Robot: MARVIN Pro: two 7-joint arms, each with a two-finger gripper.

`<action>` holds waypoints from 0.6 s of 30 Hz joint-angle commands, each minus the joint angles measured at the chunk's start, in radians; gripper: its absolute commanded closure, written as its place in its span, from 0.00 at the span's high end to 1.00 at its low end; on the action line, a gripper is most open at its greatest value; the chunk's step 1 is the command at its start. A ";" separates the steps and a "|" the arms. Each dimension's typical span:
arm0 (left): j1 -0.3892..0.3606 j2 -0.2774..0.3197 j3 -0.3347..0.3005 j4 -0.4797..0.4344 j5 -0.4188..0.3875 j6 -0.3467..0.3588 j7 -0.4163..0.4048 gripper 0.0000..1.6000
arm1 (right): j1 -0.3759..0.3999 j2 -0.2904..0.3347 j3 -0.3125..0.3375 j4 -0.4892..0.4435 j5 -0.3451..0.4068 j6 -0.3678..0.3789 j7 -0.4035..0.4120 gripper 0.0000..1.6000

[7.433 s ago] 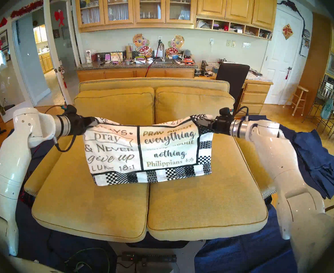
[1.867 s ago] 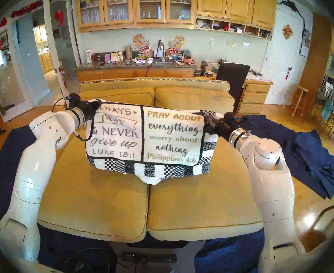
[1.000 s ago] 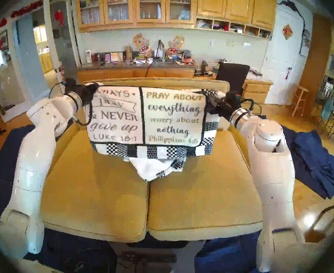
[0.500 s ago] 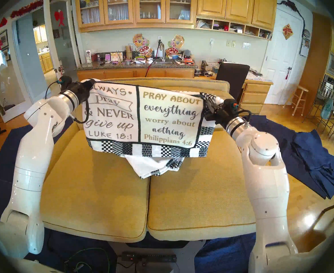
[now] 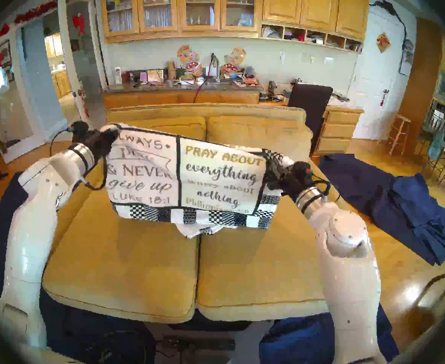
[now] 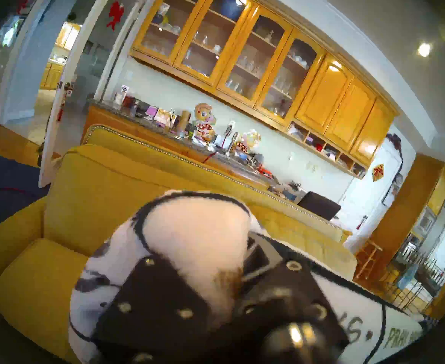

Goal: Fold the blanket in half twice

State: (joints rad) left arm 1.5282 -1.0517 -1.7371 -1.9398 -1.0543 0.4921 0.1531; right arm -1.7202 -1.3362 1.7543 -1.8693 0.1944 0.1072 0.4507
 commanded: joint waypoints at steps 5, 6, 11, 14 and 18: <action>0.198 0.044 -0.146 -0.092 -0.008 0.043 -0.092 0.00 | -0.120 -0.008 0.039 -0.107 0.022 -0.016 0.018 0.00; 0.190 0.040 -0.150 -0.087 -0.007 0.053 -0.097 0.00 | -0.128 -0.007 0.038 -0.113 0.024 -0.013 0.022 0.00; 0.273 0.041 -0.185 -0.100 0.000 0.098 -0.146 0.00 | -0.184 0.002 0.038 -0.140 0.029 0.002 0.049 0.00; 0.309 0.041 -0.202 -0.107 0.001 0.122 -0.169 0.00 | -0.210 0.007 0.038 -0.149 0.031 0.011 0.066 0.00; 0.377 0.042 -0.242 -0.124 0.006 0.164 -0.218 0.00 | -0.257 0.021 0.042 -0.164 0.037 0.032 0.101 0.00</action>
State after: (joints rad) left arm 1.8002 -1.0250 -1.9017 -2.0139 -1.0499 0.6266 0.0092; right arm -1.9083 -1.3410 1.7767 -1.9679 0.2168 0.1190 0.5114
